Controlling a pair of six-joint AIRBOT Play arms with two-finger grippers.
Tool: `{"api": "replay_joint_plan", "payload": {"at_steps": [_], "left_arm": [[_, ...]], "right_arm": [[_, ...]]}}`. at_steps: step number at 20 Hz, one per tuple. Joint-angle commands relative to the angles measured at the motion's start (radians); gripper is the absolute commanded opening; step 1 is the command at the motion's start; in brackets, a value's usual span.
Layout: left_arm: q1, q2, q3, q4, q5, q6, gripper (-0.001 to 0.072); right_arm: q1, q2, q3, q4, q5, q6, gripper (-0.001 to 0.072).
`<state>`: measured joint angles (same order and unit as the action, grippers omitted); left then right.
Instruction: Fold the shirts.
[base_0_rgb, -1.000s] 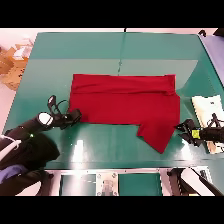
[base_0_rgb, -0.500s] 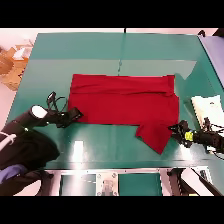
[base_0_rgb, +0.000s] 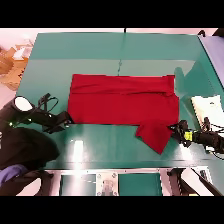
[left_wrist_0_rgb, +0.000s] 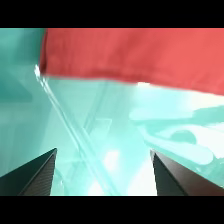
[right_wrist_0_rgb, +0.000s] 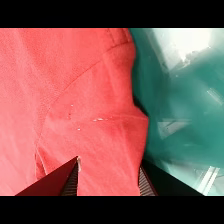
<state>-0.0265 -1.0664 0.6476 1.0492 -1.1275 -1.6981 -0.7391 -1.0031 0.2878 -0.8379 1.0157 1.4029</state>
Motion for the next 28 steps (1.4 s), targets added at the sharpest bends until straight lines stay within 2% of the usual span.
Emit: {"api": "replay_joint_plan", "payload": {"at_steps": [1, 3, 5, 8, 9, 10, 11, 13, 18, 22, 23, 24, 28], "left_arm": [[-0.104, 0.045, -0.116, -0.068, 0.183, -0.109, 0.0668], [-0.204, 0.044, -0.2, -0.181, 0.419, -0.116, 0.0668], [-0.274, 0.043, -0.237, -0.192, 0.629, -0.184, 0.0667], [-0.303, 0.021, -0.246, -0.194, 0.819, -0.249, 0.0667], [-0.303, 0.005, -0.246, -0.194, 0.858, -0.272, 0.0649], [-0.303, -0.013, -0.246, -0.193, 0.897, -0.288, 0.0539], [-0.303, -0.029, -0.246, -0.195, 0.924, -0.29, 0.0468], [-0.303, -0.06, -0.246, -0.214, 0.946, -0.317, 0.0469], [-0.303, -0.077, -0.246, -0.258, 0.989, -0.321, 0.0468], [-0.303, -0.077, -0.246, -0.272, 0.912, -0.317, 0.0466], [-0.303, -0.077, -0.246, -0.271, 0.91, -0.317, 0.0402], [-0.303, -0.077, -0.246, -0.271, 0.912, -0.316, 0.0011], [-0.303, -0.076, -0.246, -0.271, 0.904, -0.317, 0.002]], "right_arm": [[0.0, 0.0, 0.0, -0.049, -0.062, -0.001, 0.0474], [0.0, 0.0, 0.0, -0.034, -0.064, -0.001, 0.0474], [0.013, 0.0, 0.0, -0.033, -0.064, -0.001, 0.0474], [0.057, 0.0, 0.0, -0.034, -0.066, -0.001, 0.0474], [0.065, 0.0, 0.0, -0.034, -0.066, -0.001, 0.0474], [0.065, 0.0, 0.0, -0.034, -0.066, -0.001, 0.0474], [0.065, 0.0, 0.0, -0.034, -0.067, -0.001, 0.0474], [0.065, 0.0, 0.0, -0.033, -0.068, -0.001, 0.0474], [0.066, 0.0, 0.0, -0.026, -0.073, -0.001, 0.0474], [0.065, 0.0, 0.0, -0.026, -0.073, -0.001, 0.0474], [0.065, 0.0, 0.0, -0.027, -0.073, -0.001, 0.0475], [0.065, 0.0, 0.0, -0.027, -0.072, -0.001, 0.0474], [0.064, 0.0, 0.001, -0.03, -0.07, -0.001, 0.0475]]}}
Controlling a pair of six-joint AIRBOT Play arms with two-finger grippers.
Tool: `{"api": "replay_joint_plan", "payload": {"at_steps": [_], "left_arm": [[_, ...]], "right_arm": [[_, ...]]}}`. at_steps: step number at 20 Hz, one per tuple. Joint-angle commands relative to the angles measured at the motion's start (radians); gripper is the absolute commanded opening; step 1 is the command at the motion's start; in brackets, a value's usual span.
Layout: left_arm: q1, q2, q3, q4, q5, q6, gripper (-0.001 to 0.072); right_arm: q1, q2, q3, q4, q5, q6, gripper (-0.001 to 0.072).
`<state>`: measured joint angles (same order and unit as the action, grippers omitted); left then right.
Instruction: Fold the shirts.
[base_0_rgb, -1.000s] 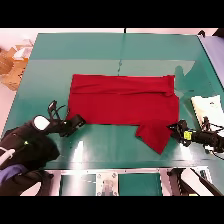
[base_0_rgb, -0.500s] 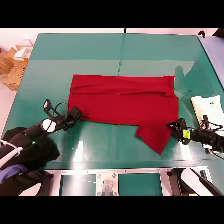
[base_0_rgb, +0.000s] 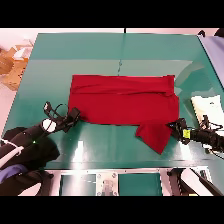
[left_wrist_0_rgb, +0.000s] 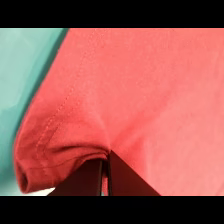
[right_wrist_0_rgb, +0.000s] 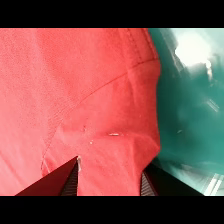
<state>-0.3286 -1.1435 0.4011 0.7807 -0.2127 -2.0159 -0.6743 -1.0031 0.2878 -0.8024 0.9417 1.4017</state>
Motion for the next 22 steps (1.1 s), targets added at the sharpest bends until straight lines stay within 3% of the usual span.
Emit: {"api": "replay_joint_plan", "payload": {"at_steps": [1, 5, 6, 7, 10, 11, 12, 13, 16, 18, 22], "left_arm": [[-0.001, 0.001, 0.001, -0.003, -0.014, 0.001, 0.002], [-0.001, 0.001, 0.001, -0.002, -0.01, 0.002, 0.002], [-0.001, 0.001, 0.001, -0.002, -0.005, 0.001, 0.002], [-0.001, 0.001, 0.001, -0.002, -0.006, 0.001, 0.002], [-0.001, 0.001, 0.001, -0.002, -0.012, 0.001, 0.0019], [-0.001, 0.001, 0.001, -0.002, -0.013, 0.001, 0.002], [-0.001, 0.001, 0.001, -0.002, -0.014, 0.001, 0.002], [0.0, 0.003, 0.001, -0.002, -0.02, 0.001, 0.002], [0.005, 0.076, 0.001, 0.019, -0.051, 0.063, 0.0019], [0.005, 0.165, 0.001, 0.105, -0.106, 0.047, 0.0018], [0.004, 0.283, 0.001, 0.357, -0.315, -0.124, 0.0018]], "right_arm": [[-0.001, 0.0, 0.001, -0.065, 0.005, 0.0, 0.0475], [0.0, 0.0, -0.002, -0.072, 0.014, 0.0, 0.0473], [0.0, -0.001, -0.002, -0.072, 0.021, 0.0, 0.0449], [0.0, -0.005, -0.002, -0.071, 0.033, 0.0, 0.0339], [0.027, -0.033, -0.014, -0.068, 0.043, 0.0, 0.0314], [0.044, -0.04, -0.017, -0.068, 0.042, 0.0, 0.0251], [0.055, -0.041, -0.015, -0.068, 0.042, 0.0, 0.0084], [0.055, -0.041, -0.008, -0.069, 0.052, -0.005, 0.0024], [0.046, -0.026, 0.066, -0.123, 0.138, -0.013, 0.0023], [0.034, 0.015, 0.121, -0.172, 0.183, 0.038, 0.0023], [0.027, 0.131, 0.187, -0.295, 0.263, 0.136, 0.0023]]}}
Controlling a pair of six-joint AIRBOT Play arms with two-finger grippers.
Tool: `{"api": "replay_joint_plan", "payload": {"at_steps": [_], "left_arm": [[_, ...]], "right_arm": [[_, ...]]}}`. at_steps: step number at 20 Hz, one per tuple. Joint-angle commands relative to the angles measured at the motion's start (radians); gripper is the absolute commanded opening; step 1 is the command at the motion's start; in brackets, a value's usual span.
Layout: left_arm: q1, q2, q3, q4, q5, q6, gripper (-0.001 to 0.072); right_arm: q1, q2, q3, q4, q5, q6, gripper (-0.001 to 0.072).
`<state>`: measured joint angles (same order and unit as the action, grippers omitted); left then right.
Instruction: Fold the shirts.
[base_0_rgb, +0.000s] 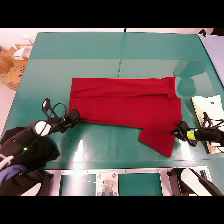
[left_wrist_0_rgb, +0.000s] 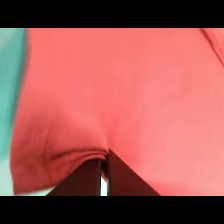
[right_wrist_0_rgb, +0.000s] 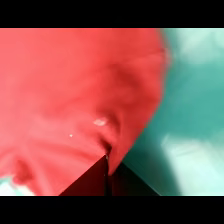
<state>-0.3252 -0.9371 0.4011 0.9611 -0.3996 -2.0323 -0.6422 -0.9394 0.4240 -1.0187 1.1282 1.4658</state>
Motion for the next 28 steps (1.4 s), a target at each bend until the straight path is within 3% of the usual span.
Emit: {"api": "replay_joint_plan", "payload": {"at_steps": [1, 4, 7, 12, 18, 22, 26, 27, 28], "left_arm": [[0.001, 0.079, 0.009, 0.22, -0.153, -0.135, 0.0018], [0.001, 0.079, 0.042, 0.237, -0.201, -0.121, 0.0019], [0.001, 0.079, 0.111, 0.245, -0.225, -0.062, 0.0018], [0.001, -0.016, 0.281, 0.323, -0.236, -0.06, 0.0018], [0.058, -0.354, 0.632, 0.371, -0.269, -0.049, 0.0019], [0.103, -0.584, 0.852, 0.343, -0.266, 0.027, 0.0019], [0.103, -0.8, 1.002, 0.293, -0.251, 0.05, 0.002], [0.103, -0.824, 1.014, 0.292, -0.217, 0.051, 0.0076], [0.103, -0.833, 1.017, 0.293, -0.169, 0.051, 0.0386]], "right_arm": [[-0.005, 0.097, 0.071, -0.096, 0.095, 0.087, 0.0023], [-0.003, 0.158, 0.124, -0.084, 0.126, 0.098, 0.0023], [-0.003, 0.157, 0.183, 0.029, 0.12, 0.073, 0.0023], [0.006, 0.06, 0.335, 0.205, 0.068, 0.013, 0.0023], [0.156, -0.257, 0.613, 0.261, -0.075, -0.004, 0.0024], [0.238, -0.553, 0.844, 0.26, -0.104, -0.005, 0.0024], [0.297, -0.814, 1.012, 0.261, -0.134, -0.008, 0.0025], [0.301, -0.865, 1.048, 0.26, -0.146, -0.01, 0.0044], [0.297, -0.904, 1.085, 0.26, -0.149, -0.013, 0.0115]]}}
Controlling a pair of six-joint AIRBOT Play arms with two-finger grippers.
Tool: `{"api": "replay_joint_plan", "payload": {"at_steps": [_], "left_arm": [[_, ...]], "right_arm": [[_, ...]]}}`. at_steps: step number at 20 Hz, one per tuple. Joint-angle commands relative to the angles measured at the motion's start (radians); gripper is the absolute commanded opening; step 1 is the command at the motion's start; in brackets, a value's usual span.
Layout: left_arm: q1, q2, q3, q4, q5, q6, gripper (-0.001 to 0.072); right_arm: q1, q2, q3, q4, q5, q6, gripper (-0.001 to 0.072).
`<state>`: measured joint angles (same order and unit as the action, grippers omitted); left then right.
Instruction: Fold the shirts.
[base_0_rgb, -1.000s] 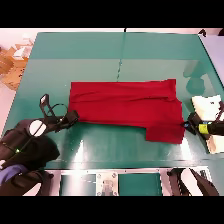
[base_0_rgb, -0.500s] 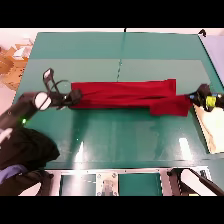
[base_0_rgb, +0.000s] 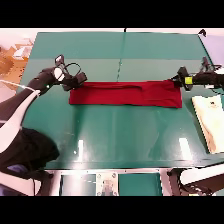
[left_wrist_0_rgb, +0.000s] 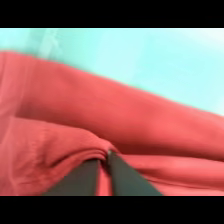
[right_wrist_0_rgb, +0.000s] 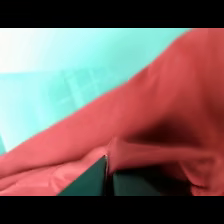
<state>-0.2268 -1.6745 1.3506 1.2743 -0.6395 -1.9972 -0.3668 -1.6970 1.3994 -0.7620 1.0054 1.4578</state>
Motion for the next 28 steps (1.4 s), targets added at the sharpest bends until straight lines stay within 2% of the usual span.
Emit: {"api": "replay_joint_plan", "payload": {"at_steps": [1, 2, 4, 7, 9, 10, 12, 14, 15, 18, 21, 22, 23, 28], "left_arm": [[0.005, -0.095, 0.069, -0.018, 0.132, 0.016, 0.072], [0.015, -0.093, 0.087, -0.018, 0.136, 0.018, 0.067], [0.058, -0.092, 0.158, 0.019, 0.019, 0.059, 0.067], [0.138, -0.092, 0.281, 0.032, -0.229, 0.134, 0.0669], [0.172, -0.092, 0.321, 0.03, -0.306, 0.147, 0.0668], [0.179, -0.091, 0.324, 0.019, -0.327, 0.147, 0.0668], [0.177, -0.091, 0.324, 0.019, -0.364, 0.148, 0.0654], [0.17, -0.091, 0.324, 0.016, -0.387, 0.151, 0.0348], [0.169, -0.091, 0.324, 0.004, -0.399, 0.17, 0.0285], [0.169, -0.091, 0.324, -0.074, -0.422, 0.24, 0.0288], [0.169, -0.091, 0.324, -0.224, -0.446, 0.37, 0.0281], [0.169, -0.091, 0.324, -0.259, -0.457, 0.404, 0.0097], [0.169, -0.091, 0.324, -0.275, -0.47, 0.433, 0.002], [0.169, -0.091, 0.324, -0.286, -0.487, 0.436, 0.002]], "right_arm": [[0.01, -0.167, 0.144, 0.003, -0.016, -0.024, 0.0203], [-0.008, -0.173, 0.175, 0.003, 0.012, -0.064, 0.0295], [-0.068, -0.173, 0.244, 0.0, 0.121, -0.151, 0.0491], [-0.175, -0.175, 0.285, -0.017, 0.254, -0.211, 0.0532], [-0.217, -0.198, 0.285, -0.021, 0.328, -0.23, 0.0533], [-0.226, -0.216, 0.285, -0.021, 0.36, -0.248, 0.0585], [-0.23, -0.259, 0.285, -0.02, 0.396, -0.286, 0.059], [-0.228, -0.301, 0.285, -0.018, 0.407, -0.307, 0.0591], [-0.225, -0.322, 0.285, -0.019, 0.41, -0.319, 0.0591], [-0.216, -0.389, 0.319, -0.018, 0.459, -0.337, 0.0591], [-0.192, -0.46, 0.4, 0.013, 0.57, -0.357, 0.059], [-0.191, -0.474, 0.426, 0.015, 0.585, -0.356, 0.059], [-0.192, -0.477, 0.442, 0.014, 0.583, -0.356, 0.059], [-0.19, -0.479, 0.48, 0.011, 0.589, -0.356, 0.059]]}}
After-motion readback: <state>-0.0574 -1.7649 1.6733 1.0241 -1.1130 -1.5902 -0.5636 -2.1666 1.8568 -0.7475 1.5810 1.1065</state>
